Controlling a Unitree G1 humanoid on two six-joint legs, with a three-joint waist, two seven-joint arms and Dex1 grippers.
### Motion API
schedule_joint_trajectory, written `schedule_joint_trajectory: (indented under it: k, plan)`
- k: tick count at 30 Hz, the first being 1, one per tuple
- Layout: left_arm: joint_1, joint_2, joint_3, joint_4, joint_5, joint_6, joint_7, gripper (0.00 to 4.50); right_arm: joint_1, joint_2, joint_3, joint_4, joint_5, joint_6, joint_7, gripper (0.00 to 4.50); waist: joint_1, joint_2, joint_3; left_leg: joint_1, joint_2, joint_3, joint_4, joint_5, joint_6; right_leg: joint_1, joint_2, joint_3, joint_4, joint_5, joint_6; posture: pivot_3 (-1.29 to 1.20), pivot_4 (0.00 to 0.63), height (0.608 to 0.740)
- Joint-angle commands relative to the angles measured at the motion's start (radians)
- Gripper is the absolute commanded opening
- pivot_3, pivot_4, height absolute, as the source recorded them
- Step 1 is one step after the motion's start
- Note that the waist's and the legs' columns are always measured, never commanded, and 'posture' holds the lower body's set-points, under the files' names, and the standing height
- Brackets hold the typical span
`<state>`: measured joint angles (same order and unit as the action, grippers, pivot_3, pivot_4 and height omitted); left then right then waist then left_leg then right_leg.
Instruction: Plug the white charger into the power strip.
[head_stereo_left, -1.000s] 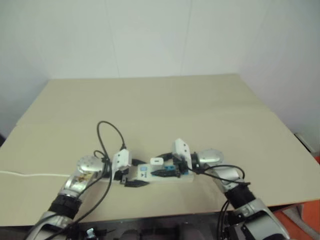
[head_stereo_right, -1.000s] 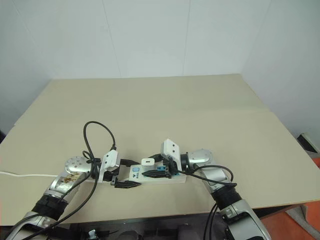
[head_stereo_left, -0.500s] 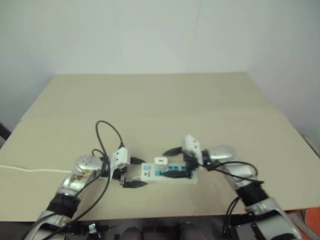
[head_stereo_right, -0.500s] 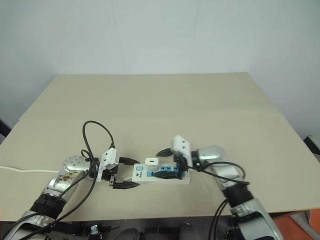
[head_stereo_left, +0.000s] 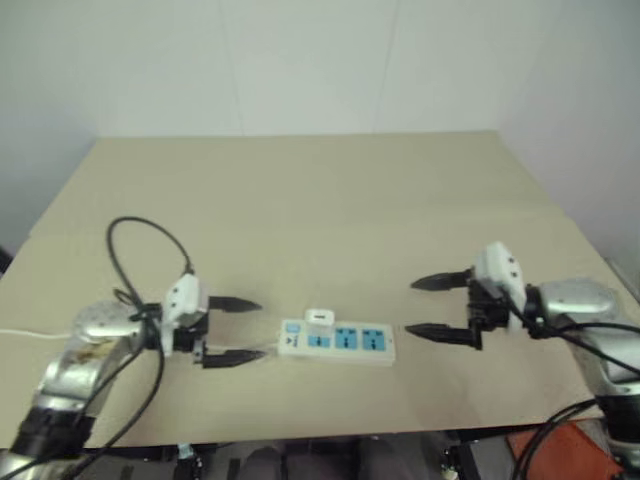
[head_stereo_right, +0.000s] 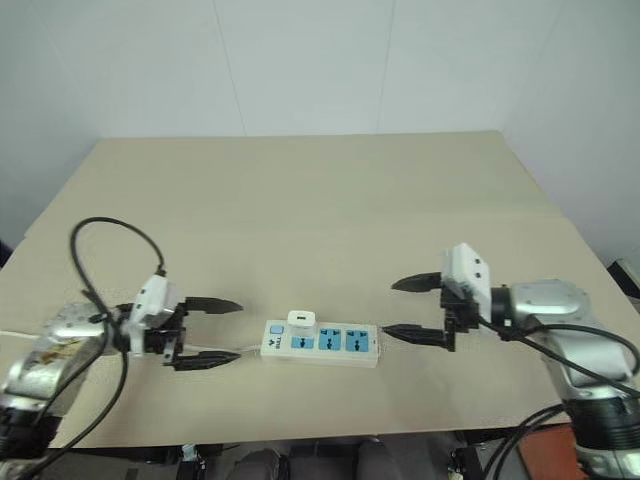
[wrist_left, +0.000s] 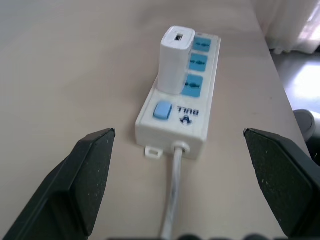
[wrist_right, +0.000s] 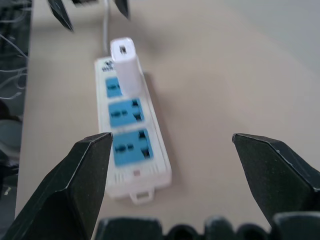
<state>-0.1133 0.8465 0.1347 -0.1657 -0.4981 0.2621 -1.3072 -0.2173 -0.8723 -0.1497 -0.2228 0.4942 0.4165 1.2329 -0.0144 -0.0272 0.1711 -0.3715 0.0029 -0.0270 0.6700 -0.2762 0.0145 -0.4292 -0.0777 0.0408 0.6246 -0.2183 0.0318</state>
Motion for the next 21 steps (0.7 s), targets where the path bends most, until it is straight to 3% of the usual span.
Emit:
schedule_joint_trajectory:
  k: [1, 5, 7, 12, 21]
  plan:
    - [0.086, 0.037, 0.145, -0.084, -0.045, 0.049, 0.064, 4.48, 0.089, 0.002, -0.126, -0.103, 0.046, 0.038, -0.086, 4.5, 0.001, 0.0, 0.0, 0.0, 0.0, 0.0, 0.0, 0.0, 0.0, 0.0, 0.0, 0.0, 0.0, 0.0, 0.0, 0.0, 0.15, 0.74]
    - [0.134, 0.008, 0.159, -0.16, -0.06, 0.116, 0.161, 4.48, 0.139, 0.078, -0.134, -0.135, 0.034, 0.046, -0.217, 4.5, 0.0, -0.001, 0.001, 0.002, 0.0, 0.001, 0.0, 0.0, 0.0, 0.004, 0.0, 0.0, 0.0, 0.0, 0.001, 0.0, 0.15, 0.74]
    - [0.14, 0.001, 0.149, -0.189, -0.068, 0.14, 0.185, 4.48, 0.144, 0.1, -0.128, -0.152, 0.036, 0.052, -0.254, 4.5, 0.0, -0.001, 0.002, 0.003, 0.001, 0.001, 0.001, 0.0, 0.0, 0.006, 0.0, 0.0, -0.001, -0.005, 0.008, 0.0, 0.15, 0.74]
    - [0.125, 0.006, 0.141, -0.19, -0.073, 0.151, 0.188, 4.48, 0.128, 0.128, -0.119, -0.14, 0.019, -0.01, -0.274, 4.5, 0.0, -0.001, 0.002, 0.003, 0.0, 0.001, 0.001, 0.0, -0.001, 0.005, 0.001, 0.0, 0.0, 0.0, 0.001, 0.0, 0.15, 0.74]
    - [0.092, 0.009, 0.115, -0.159, -0.061, 0.135, 0.159, 4.48, 0.152, 0.123, -0.123, -0.151, 0.027, -0.033, -0.272, 4.5, 0.0, -0.001, 0.002, 0.003, 0.0, 0.001, 0.001, 0.0, -0.001, 0.005, 0.001, 0.0, 0.0, 0.0, 0.0, 0.0, 0.15, 0.74]
